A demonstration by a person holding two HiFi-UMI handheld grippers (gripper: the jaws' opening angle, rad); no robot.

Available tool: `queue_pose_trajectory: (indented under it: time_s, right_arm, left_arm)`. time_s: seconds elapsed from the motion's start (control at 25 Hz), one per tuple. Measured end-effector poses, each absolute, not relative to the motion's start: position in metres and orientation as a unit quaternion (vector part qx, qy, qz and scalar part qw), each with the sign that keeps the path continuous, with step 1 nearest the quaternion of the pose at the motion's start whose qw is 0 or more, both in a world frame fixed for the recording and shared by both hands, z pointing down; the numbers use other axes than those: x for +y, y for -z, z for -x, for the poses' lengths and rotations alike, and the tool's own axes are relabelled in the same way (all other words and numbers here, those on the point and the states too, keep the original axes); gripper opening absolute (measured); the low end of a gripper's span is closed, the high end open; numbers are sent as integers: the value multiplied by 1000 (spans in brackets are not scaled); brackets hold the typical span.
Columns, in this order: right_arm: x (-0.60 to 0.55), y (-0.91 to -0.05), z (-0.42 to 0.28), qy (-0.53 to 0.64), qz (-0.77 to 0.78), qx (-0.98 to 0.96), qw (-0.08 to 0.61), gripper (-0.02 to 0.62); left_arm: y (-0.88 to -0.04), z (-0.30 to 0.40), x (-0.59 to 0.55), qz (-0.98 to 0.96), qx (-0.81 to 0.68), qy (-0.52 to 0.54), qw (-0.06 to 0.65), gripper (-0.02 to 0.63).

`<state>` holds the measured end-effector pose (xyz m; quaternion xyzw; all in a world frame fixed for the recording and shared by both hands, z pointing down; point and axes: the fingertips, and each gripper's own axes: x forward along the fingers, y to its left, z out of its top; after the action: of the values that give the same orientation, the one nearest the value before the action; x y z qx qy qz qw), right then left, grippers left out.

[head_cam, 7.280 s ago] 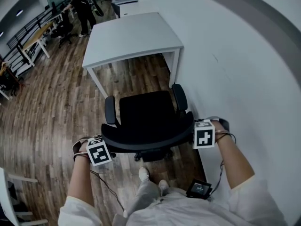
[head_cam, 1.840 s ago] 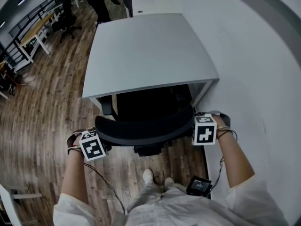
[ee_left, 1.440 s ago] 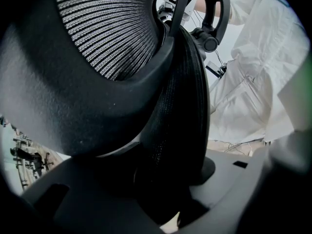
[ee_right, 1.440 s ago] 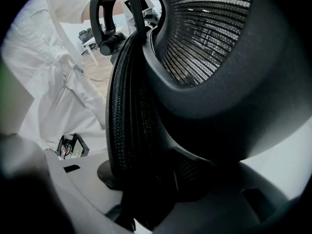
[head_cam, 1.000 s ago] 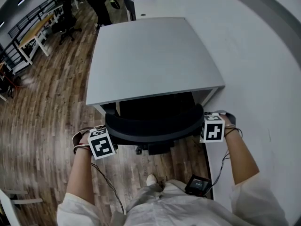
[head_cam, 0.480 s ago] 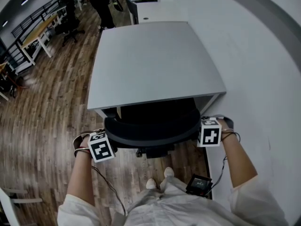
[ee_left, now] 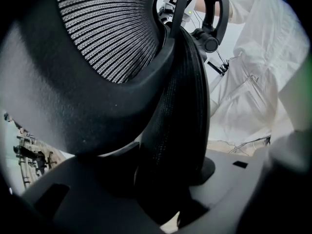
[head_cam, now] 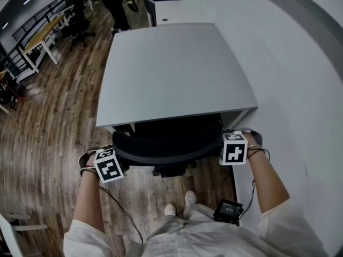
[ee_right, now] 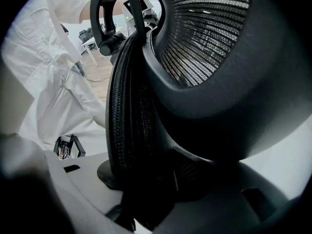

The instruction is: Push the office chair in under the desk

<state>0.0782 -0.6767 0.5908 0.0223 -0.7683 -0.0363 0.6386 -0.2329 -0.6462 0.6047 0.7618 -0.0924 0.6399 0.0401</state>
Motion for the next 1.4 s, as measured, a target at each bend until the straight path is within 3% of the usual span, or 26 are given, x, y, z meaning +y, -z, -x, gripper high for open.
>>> queue_pose_trajectory:
  time_s: [1.4]
  right_arm:
    - [-775, -598, -73, 31, -21, -764, 645, 219]
  left_arm:
    - [-610, 248, -735, -759, -100, -641, 55, 207]
